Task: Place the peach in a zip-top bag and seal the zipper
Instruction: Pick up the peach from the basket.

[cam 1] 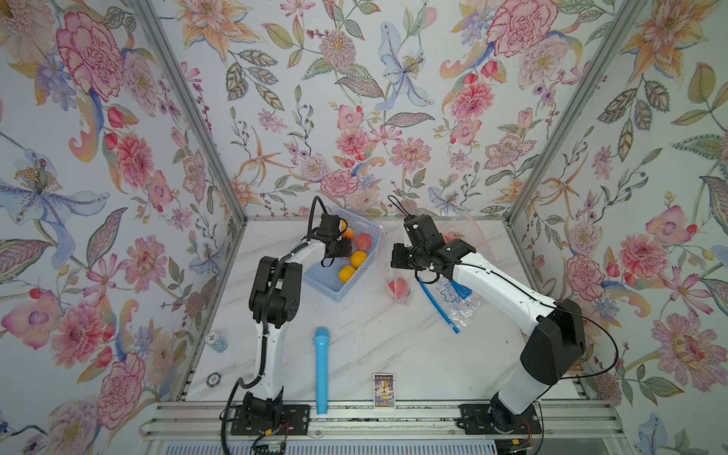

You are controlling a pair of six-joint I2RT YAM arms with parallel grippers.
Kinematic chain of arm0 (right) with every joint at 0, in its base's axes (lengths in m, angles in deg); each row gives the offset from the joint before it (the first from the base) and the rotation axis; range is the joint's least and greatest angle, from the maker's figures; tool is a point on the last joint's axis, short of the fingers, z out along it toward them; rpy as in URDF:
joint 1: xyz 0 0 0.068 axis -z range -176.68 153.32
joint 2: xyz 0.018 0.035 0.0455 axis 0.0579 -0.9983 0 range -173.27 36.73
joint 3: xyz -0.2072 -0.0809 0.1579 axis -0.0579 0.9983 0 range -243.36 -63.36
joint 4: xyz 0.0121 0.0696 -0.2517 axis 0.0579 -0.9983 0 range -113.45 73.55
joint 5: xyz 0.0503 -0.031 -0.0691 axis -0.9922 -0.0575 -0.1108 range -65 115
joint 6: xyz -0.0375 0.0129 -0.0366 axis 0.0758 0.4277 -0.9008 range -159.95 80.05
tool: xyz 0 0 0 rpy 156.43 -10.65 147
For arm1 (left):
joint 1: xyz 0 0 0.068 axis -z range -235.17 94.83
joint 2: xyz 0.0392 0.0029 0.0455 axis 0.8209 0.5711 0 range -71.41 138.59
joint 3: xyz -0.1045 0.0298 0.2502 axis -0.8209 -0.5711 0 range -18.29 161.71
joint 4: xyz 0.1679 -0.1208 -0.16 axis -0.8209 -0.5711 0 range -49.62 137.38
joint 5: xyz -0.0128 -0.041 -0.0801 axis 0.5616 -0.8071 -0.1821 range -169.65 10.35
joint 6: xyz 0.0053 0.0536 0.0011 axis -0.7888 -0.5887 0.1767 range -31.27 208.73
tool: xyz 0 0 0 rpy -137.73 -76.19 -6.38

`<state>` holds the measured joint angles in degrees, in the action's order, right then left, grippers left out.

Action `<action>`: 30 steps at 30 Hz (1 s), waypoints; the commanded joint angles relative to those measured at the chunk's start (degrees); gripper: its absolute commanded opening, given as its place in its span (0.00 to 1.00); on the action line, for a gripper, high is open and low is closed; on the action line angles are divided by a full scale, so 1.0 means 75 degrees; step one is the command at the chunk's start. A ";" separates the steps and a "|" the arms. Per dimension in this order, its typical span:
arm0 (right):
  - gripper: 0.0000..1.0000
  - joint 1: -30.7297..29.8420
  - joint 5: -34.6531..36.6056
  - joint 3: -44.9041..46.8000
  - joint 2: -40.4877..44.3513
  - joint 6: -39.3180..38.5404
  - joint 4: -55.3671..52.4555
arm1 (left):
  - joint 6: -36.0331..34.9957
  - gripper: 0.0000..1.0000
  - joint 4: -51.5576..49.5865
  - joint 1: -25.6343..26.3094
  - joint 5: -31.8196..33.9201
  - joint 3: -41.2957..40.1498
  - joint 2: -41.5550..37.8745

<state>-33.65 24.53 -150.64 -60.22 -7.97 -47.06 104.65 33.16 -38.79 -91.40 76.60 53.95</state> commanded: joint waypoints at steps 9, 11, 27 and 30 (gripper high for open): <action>0.00 0.0031 -0.0022 0.0025 -0.0003 0.0097 0.0161 | 0.0437 0.51 0.1517 -0.0041 -0.0744 -0.2008 -0.3276; 0.00 0.0034 -0.0052 0.0015 -0.0014 0.0106 0.0193 | 0.0540 0.51 0.1762 0.0038 -0.0954 -0.2349 -0.3810; 0.00 0.0058 -0.0364 0.0045 0.0011 0.0220 0.0410 | 0.0361 0.50 0.2223 0.1959 -0.1211 -0.2940 -0.5239; 0.00 0.0066 -0.0423 0.0066 0.0015 0.0251 0.0454 | 0.0315 0.50 0.2127 0.2177 -0.1132 -0.2897 -0.5092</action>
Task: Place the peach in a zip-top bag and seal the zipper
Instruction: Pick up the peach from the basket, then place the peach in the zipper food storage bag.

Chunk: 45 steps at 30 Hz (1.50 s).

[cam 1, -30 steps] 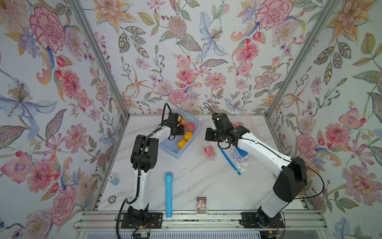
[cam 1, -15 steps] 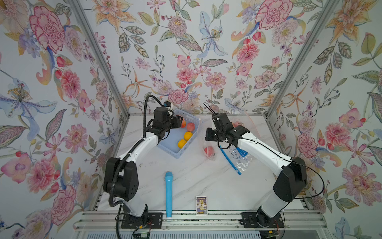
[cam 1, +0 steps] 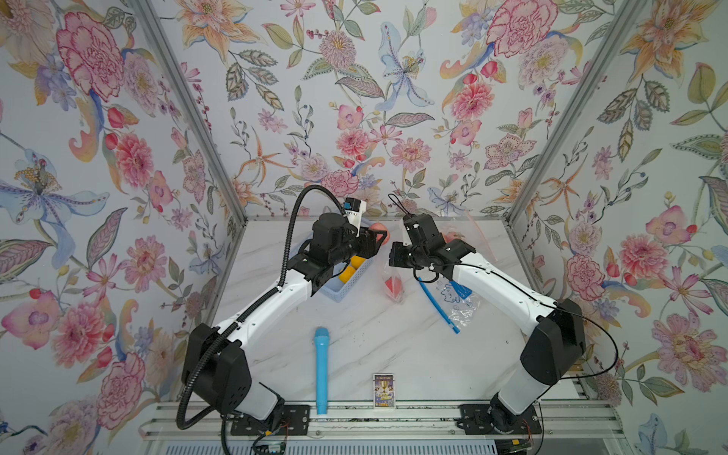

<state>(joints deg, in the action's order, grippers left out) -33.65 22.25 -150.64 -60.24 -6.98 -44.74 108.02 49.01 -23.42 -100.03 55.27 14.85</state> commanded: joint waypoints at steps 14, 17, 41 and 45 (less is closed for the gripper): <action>0.00 0.0172 -0.0225 0.0107 -0.0023 0.0298 0.0238 | -0.0293 0.52 -0.0727 0.0282 0.0904 -0.0399 0.0377; 0.00 0.0172 -0.0280 0.0107 -0.0059 0.0326 0.0282 | -0.0461 0.53 -0.1063 0.0349 0.1089 -0.0276 0.0598; 0.00 0.0272 -0.0207 0.0433 0.0084 0.0465 0.0374 | -0.0695 0.89 -0.0931 0.0513 0.1788 -0.0550 -0.0559; 0.00 0.0269 -0.0221 0.0472 0.0075 0.0467 0.0405 | -0.0830 0.90 -0.0757 0.0511 0.2766 -0.1048 -0.1127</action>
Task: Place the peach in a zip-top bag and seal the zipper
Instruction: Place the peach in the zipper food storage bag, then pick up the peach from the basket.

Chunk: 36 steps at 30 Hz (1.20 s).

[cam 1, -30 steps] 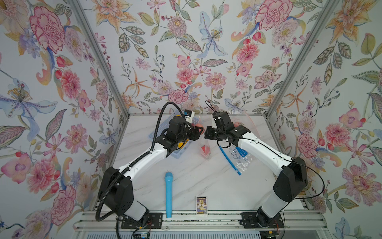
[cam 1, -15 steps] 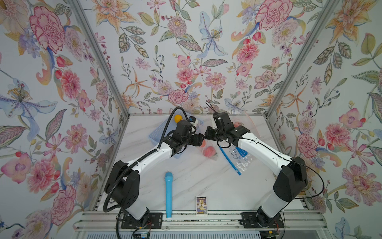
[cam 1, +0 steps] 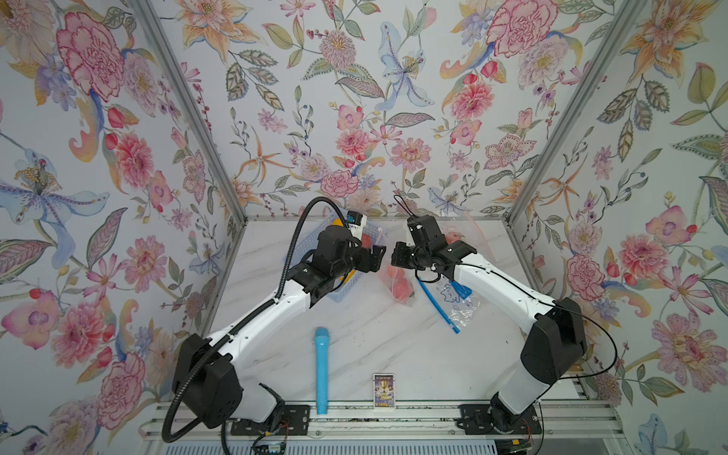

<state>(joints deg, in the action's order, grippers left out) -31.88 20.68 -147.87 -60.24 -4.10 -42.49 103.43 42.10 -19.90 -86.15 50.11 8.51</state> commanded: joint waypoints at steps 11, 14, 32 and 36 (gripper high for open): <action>0.00 0.0033 -0.0038 0.0147 0.0041 0.0098 0.0098 | -0.0355 0.91 -0.1375 -0.0901 0.0820 -0.0264 0.0418; 0.00 0.0062 -0.0025 0.0167 0.0056 0.0107 0.0097 | -0.0406 0.92 -0.1430 -0.1190 0.0556 -0.0337 0.0693; 0.00 0.0109 -0.0045 0.0253 0.0081 0.0149 0.0098 | -0.0820 0.90 -0.1596 -0.2099 -0.0572 -0.0056 0.2770; 0.00 0.0111 -0.0046 0.0262 0.0085 0.0159 0.0101 | -0.0858 0.90 -0.1602 -0.2159 -0.0708 0.0117 0.3079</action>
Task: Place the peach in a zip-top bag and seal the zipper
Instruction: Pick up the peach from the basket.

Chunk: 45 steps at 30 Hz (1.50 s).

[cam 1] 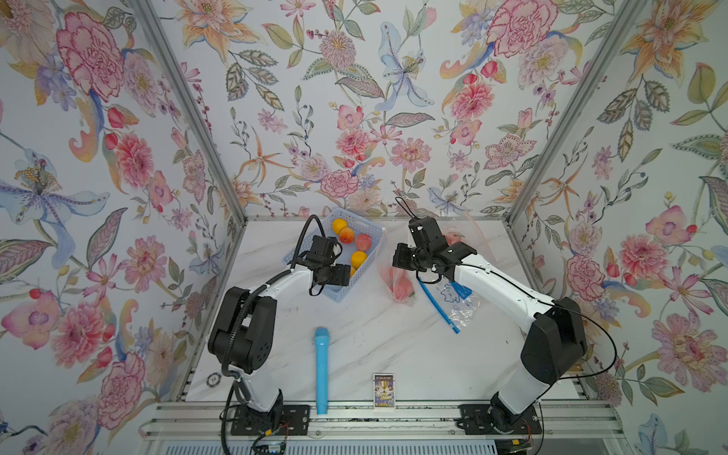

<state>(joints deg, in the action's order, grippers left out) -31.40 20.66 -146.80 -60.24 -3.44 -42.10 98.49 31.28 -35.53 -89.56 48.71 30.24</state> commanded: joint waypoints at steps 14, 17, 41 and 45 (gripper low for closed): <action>0.00 0.0132 -0.0215 0.0134 0.0004 0.0202 0.0045 | -0.0197 0.85 -0.0063 -0.0146 -0.0656 0.0988 0.1135; 0.00 0.0137 -0.0277 0.0112 -0.0029 0.0216 0.0054 | -0.0200 0.83 -0.0073 -0.0169 -0.0639 0.1102 0.1255; 0.00 0.0158 -0.0336 0.0063 -0.0124 0.0261 0.0051 | -0.0397 0.79 -0.0461 -0.0450 -0.0242 0.2502 0.2294; 0.00 0.0153 -0.0353 0.0109 -0.0117 0.0273 0.0096 | -0.0485 0.81 -0.0658 -0.0450 0.0072 0.2475 0.2245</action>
<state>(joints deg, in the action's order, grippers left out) -30.66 18.28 -146.80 -60.50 -1.93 -42.07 96.45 29.14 -38.31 -91.64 66.02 46.43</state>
